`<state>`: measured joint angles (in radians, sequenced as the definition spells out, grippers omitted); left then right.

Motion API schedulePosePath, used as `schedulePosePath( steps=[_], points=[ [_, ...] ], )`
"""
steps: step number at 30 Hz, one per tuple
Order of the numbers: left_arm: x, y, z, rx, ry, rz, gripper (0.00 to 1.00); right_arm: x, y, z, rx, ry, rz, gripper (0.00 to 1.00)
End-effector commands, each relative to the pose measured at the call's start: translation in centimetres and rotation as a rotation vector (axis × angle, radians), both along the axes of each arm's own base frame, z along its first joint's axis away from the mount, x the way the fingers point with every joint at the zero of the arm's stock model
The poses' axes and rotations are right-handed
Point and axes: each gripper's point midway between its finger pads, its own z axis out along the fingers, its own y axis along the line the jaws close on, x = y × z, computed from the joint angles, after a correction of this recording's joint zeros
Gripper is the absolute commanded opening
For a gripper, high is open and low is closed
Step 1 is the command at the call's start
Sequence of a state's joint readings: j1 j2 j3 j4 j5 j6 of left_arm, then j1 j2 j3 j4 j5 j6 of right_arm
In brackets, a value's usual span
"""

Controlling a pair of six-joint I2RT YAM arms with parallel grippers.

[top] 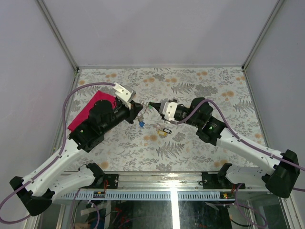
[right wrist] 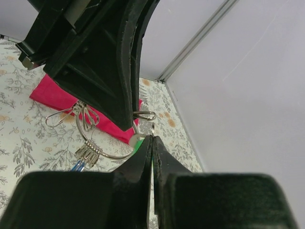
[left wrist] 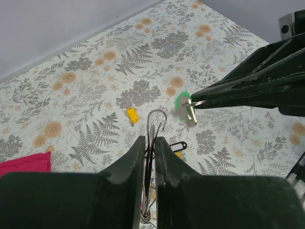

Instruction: Put the keys on the keyring

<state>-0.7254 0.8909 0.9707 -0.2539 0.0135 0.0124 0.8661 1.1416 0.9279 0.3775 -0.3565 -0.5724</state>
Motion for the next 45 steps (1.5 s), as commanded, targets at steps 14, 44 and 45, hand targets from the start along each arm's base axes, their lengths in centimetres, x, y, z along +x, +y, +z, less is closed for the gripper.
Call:
schedulePosePath(
  steps=[14,44,45],
  points=[
    [-0.2,-0.5,2.8,-0.054,-0.035,-0.026,0.00,0.5,1.8,2.4,0.052,-0.056,0.014,0.00],
    [0.2,-0.5,2.7,-0.064,-0.027,-0.009,0.00,-0.5,2.0,1.3,0.009,-0.055,0.057,0.00],
    [0.2,-0.5,2.6,-0.062,-0.025,-0.008,0.00,-0.6,2.0,1.4,0.011,-0.057,0.056,0.00]
  ],
)
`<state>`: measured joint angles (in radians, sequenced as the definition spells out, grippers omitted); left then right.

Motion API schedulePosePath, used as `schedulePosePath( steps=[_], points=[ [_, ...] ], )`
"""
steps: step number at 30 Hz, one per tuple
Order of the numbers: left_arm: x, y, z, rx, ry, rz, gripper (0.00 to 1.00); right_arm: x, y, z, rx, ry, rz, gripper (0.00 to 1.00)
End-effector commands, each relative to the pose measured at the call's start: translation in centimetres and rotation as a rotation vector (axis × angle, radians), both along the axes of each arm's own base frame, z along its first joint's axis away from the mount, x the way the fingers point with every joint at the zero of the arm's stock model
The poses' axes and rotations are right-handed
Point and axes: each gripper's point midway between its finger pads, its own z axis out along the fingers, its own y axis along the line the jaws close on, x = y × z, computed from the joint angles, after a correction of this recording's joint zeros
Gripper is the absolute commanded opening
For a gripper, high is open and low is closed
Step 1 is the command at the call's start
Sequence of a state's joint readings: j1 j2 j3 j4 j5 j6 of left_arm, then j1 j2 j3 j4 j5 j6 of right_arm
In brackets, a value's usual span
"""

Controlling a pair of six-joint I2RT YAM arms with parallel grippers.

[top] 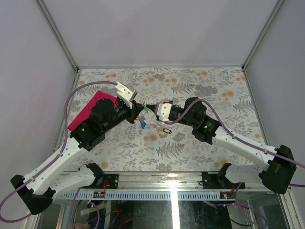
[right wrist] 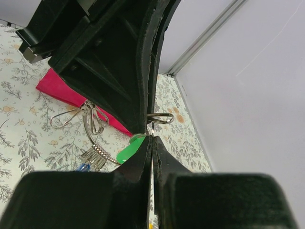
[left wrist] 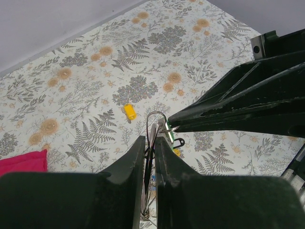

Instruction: Put the keys on the keyring

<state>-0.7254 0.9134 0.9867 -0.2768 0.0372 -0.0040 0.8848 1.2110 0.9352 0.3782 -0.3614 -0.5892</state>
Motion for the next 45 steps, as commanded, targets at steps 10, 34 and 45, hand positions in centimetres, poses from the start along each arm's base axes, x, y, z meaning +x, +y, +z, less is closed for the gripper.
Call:
schedulePosePath(
  steps=[10,34,45],
  points=[
    [0.4,-0.2,3.1,-0.067,-0.056,0.006,0.00,-1.2,0.6,4.3,0.081,-0.081,0.055,0.00],
    [0.2,-0.7,2.3,-0.043,-0.031,-0.023,0.00,0.5,-0.3,4.8,0.104,-0.081,-0.051,0.00],
    [0.2,-1.0,1.0,-0.012,-0.001,-0.037,0.00,0.4,-0.5,5.8,0.145,-0.073,-0.063,0.00]
  ],
)
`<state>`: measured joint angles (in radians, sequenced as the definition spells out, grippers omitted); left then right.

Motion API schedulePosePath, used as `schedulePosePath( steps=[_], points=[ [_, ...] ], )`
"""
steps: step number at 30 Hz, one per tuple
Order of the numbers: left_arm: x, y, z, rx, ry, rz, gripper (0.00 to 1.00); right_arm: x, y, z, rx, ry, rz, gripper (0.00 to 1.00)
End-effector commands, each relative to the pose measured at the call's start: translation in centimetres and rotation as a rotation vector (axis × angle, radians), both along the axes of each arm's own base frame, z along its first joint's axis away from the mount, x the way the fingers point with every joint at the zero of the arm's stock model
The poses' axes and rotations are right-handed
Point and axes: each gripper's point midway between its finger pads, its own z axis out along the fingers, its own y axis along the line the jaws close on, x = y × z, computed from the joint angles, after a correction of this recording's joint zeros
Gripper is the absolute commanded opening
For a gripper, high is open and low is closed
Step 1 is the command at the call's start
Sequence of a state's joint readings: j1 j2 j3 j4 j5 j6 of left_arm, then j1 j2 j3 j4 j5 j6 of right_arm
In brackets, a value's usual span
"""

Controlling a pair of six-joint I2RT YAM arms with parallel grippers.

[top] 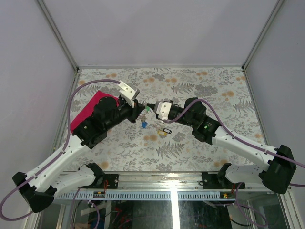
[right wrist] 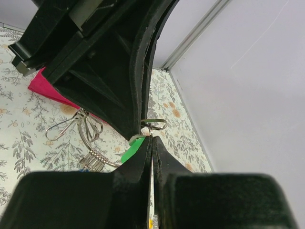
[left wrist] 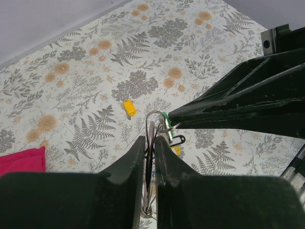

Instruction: Put the keys on the keyring

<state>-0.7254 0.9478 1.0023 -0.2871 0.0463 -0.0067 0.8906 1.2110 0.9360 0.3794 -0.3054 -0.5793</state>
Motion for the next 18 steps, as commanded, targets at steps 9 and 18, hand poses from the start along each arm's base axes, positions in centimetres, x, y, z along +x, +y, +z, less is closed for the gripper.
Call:
schedulePosePath(
  steps=[9,18],
  points=[
    [-0.3,-0.7,1.0,-0.012,-0.011,-0.046,0.00,0.3,-0.8,5.8,0.138,-0.082,-0.055,0.00],
    [-0.6,-0.8,1.1,-0.010,-0.015,-0.068,0.00,0.9,-1.2,4.9,0.100,-0.086,-0.097,0.00]
  ],
)
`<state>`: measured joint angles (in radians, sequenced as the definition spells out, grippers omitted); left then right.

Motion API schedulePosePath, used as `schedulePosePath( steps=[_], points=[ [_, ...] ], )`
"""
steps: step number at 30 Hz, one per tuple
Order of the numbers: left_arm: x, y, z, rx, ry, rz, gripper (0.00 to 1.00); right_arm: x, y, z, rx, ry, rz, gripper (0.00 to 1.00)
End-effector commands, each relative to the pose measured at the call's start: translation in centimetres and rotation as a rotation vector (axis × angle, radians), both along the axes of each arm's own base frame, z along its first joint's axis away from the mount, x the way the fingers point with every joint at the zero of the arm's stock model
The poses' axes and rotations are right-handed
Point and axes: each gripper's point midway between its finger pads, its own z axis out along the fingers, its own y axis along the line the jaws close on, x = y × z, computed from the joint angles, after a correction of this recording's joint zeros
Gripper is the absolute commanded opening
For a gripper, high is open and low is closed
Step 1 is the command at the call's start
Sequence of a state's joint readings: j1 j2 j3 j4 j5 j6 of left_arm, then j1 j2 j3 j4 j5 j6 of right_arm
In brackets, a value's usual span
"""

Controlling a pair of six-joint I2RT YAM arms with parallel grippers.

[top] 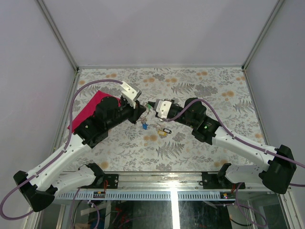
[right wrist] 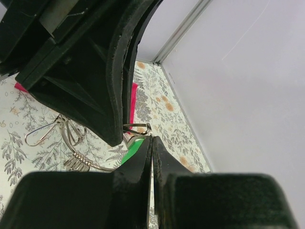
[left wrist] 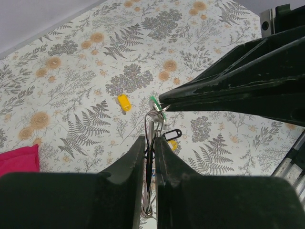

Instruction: Put the keys on the keyring

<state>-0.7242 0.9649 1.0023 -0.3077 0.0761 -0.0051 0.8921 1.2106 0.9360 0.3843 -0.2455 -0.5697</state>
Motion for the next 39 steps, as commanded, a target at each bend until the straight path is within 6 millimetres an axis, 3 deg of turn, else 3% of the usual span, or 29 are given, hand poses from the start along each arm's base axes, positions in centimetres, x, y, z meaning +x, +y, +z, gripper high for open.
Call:
schedulePosePath(
  steps=[1,11,17,31,39],
  points=[
    [-0.5,-0.4,2.0,-0.031,-0.047,-0.047,0.00,0.1,-0.8,4.7,0.081,-0.097,-0.042,0.00],
    [-2.4,-1.5,0.9,0.007,-0.048,-0.189,0.00,-0.4,-0.6,2.9,-0.016,-0.090,0.001,0.03],
    [-2.8,-1.8,0.2,0.016,-0.029,-0.217,0.00,-0.8,-0.5,3.3,0.013,-0.089,0.017,0.07],
    [-3.4,-2.2,0.0,0.001,0.000,-0.244,0.00,-2.1,0.0,2.7,0.011,-0.053,0.089,0.26],
    [-3.7,-2.1,0.3,-0.041,0.009,-0.237,0.00,-4.0,-1.7,1.6,-0.083,-0.058,0.129,0.38]
  ],
)
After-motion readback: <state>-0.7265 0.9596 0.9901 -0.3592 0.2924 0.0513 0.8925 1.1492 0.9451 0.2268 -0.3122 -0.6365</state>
